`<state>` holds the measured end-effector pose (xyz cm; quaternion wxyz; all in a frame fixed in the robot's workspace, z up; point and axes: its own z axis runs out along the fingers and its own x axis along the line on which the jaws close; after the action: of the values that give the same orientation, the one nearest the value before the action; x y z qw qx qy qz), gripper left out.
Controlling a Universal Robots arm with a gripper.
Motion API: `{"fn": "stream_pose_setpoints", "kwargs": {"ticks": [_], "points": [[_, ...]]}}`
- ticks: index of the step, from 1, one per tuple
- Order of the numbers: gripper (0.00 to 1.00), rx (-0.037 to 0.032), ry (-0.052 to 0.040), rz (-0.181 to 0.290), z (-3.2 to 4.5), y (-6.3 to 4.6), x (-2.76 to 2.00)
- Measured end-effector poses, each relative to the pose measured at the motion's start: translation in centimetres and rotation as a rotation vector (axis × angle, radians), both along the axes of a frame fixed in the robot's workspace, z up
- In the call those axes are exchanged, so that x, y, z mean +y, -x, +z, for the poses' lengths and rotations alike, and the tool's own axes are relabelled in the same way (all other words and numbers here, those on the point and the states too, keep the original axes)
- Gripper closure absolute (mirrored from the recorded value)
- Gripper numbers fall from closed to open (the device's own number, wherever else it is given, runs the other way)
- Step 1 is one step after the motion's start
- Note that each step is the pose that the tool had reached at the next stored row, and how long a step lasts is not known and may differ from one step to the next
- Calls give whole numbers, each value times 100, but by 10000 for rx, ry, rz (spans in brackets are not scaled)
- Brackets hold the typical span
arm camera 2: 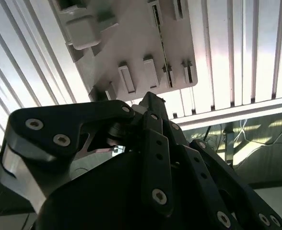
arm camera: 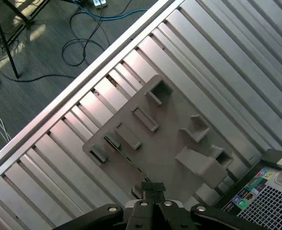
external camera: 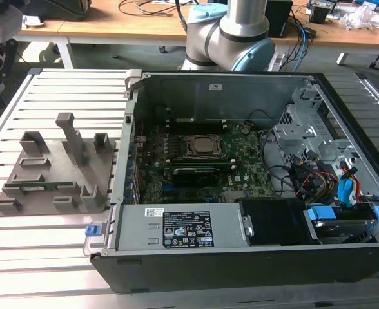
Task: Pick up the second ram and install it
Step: 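Pick up the second ram and move it above second insertion slot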
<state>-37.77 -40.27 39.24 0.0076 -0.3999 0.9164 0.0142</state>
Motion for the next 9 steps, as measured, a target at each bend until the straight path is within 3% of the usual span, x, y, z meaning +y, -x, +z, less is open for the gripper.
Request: {"fn": "stream_pose_setpoints", "kwargs": {"ticks": [3, 9], "points": [[89, -1, 0, 671, 0, 0, 0], [89, 0, 0, 1429, 0, 0, 0]]}}
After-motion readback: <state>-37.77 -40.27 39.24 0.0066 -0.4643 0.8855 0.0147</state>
